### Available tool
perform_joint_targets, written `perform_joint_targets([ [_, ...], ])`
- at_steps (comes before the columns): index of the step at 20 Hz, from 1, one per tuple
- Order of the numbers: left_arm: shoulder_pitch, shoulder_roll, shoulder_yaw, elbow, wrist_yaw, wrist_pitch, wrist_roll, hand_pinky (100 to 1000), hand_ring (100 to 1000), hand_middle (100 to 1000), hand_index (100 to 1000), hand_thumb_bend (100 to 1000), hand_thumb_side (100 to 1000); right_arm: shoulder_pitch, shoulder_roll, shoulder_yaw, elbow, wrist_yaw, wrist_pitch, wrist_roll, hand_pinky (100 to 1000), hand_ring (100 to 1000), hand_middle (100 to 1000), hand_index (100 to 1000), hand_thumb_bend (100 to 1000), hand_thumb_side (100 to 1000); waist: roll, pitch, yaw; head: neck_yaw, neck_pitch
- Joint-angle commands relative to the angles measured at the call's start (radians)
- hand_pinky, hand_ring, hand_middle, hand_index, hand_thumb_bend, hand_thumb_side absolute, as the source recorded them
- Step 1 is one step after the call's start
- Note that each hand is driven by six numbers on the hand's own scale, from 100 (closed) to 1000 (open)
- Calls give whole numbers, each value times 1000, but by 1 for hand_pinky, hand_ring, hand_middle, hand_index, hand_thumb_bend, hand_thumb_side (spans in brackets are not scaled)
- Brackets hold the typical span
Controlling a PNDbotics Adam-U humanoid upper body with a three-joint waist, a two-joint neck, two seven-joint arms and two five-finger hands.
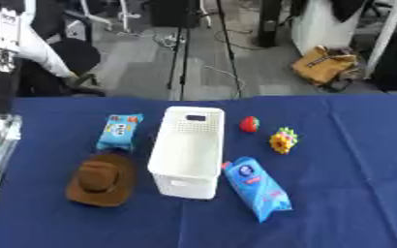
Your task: Pick up objects on the table and place them in the box.
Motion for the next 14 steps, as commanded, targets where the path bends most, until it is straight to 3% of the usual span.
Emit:
perform_joint_targets([
  [1, -23, 26, -3, -15, -3, -3, 0, 1000, 1000, 998, 1000, 100, 994, -11, -52, 18, -21, 16, 48, 94, 915, 941, 901, 977, 175, 1000, -14, -26, -2, -30, 17],
  [6, -19, 28, -12, -15, -2, -2, -14, 1000, 1000, 996, 1000, 100, 997, -5, -85, 75, -20, 60, 130, 321, 921, 938, 895, 965, 245, 1000, -42, -31, -4, -58, 23],
  [9, -16, 31, -15, -15, -1, -2, -22, 1000, 1000, 995, 1000, 100, 998, -8, -111, 115, -4, 87, 150, 438, 920, 940, 912, 964, 254, 1000, -57, -35, -7, -67, 22],
  [10, -15, 32, -17, -15, -1, -1, -25, 1000, 1000, 994, 1000, 100, 999, -14, -128, 137, 10, 89, 151, 485, 920, 938, 908, 963, 409, 1000, -62, -36, -8, -69, 22],
  [11, -13, 32, -19, -15, 0, 1, -28, 1000, 1000, 994, 1000, 100, 1000, -21, -144, 159, 22, 88, 147, 530, 919, 938, 916, 963, 258, 1000, -67, -37, -9, -71, 20],
  [14, -11, 34, -23, -15, 1, 1, -35, 1000, 1000, 993, 1000, 100, 1000, -46, -185, 211, 53, 56, 137, 639, 916, 938, 917, 964, 269, 1000, -76, -40, -9, -75, 22],
])
